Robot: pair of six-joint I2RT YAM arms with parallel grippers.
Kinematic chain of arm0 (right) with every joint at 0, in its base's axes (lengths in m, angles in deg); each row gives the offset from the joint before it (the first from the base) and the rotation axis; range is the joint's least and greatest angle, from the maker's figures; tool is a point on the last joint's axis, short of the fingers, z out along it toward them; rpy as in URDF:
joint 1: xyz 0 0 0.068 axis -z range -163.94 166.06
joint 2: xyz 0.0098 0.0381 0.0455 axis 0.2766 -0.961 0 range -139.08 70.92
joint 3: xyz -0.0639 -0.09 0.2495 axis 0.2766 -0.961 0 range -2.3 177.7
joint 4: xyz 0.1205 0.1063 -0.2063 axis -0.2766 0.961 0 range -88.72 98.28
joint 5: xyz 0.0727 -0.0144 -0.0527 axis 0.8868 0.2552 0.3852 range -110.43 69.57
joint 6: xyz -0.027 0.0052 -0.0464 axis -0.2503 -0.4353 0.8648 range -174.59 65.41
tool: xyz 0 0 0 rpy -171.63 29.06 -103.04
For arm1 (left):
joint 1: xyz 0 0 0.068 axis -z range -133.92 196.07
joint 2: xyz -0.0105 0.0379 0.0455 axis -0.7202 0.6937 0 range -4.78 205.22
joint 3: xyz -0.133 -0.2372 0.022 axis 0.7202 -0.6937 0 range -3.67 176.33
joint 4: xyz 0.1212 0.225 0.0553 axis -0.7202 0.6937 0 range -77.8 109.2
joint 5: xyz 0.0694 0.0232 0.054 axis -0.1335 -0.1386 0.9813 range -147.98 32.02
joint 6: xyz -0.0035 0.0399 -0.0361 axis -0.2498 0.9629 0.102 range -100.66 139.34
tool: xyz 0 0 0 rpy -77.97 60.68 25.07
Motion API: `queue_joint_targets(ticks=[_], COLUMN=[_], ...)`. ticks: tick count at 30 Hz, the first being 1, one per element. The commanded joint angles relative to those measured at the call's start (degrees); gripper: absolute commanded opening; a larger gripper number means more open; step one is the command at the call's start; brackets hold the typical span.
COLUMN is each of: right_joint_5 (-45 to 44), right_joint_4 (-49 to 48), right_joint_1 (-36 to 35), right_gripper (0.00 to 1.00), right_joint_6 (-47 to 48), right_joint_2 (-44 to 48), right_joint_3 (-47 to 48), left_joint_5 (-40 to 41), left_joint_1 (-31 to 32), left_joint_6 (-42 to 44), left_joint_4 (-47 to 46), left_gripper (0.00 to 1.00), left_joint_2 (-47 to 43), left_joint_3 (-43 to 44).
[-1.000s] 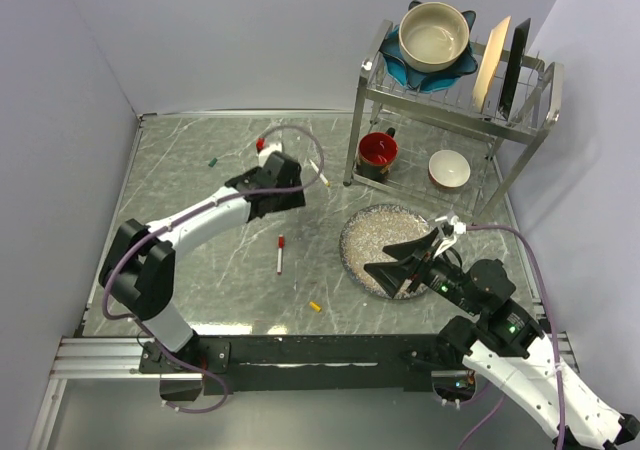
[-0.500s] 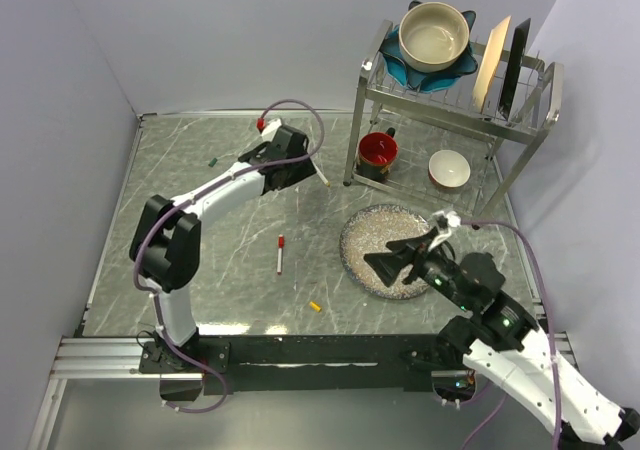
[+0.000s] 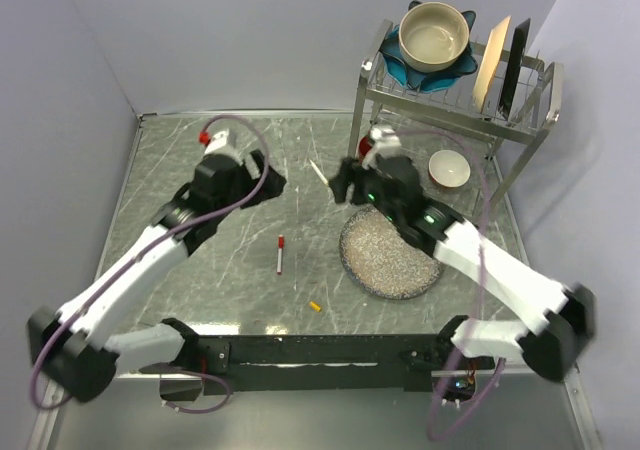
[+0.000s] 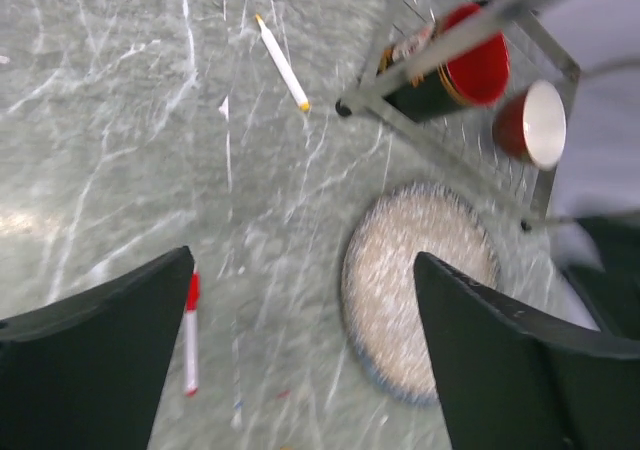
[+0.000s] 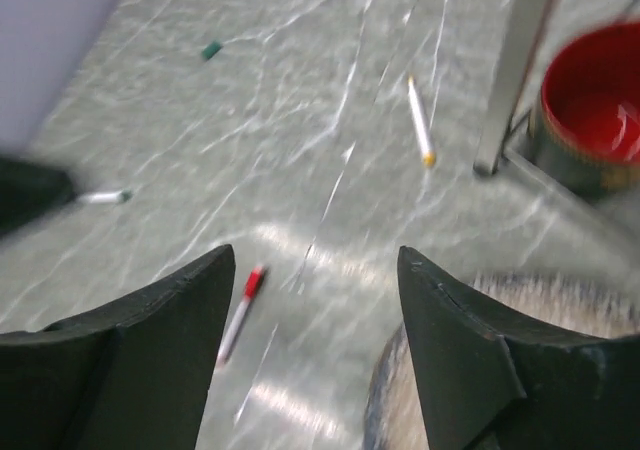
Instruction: Insert the pens into the pen caps
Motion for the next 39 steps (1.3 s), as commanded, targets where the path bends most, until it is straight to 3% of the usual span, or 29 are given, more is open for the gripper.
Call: queue_joint_targets(ticks=[1,7,12,16,22,39], right_joint_5=[-5.7,-7.2,-8.3,-7.2,-4.0,1.4], right_joint_4=[-5.1,-0.3,8.9,13.7,17.6,17.2], right_joint_1=[0.0,-0.1,0.5,1.7,4.3,7.4], right_gripper=[0.71,0.62,0.59,0.59,0.60,0.63], right_joint_6=[9.1,21.2,24.3,24.3,22.2,20.2], right_joint_2=[-12.7,-37.2,-52.8,-62.4,-69.0,-70.6], right_joint_3=[11.0,28.5,46.1,53.6,60.0,56.8], left_joint_5=[-3.1,-4.6,-2.3,-2.6,-1.9,-0.7], left_joint_1=[0.2,0.3,0.3,0.3,0.3,0.3], left_joint_6=[4.2,7.2,9.0,9.4,9.9,9.4], left_joint_4=[3.5,6.4,9.4,9.2,9.3,9.1], left_gripper=[0.99,0.99,0.99,0.99,0.99,0.99], left_joint_2=[-10.4,-21.2,-23.2,-24.8,-26.1,-27.3], left_joint_3=[-5.2,-10.3,-11.7,-12.0,-12.5,-12.7])
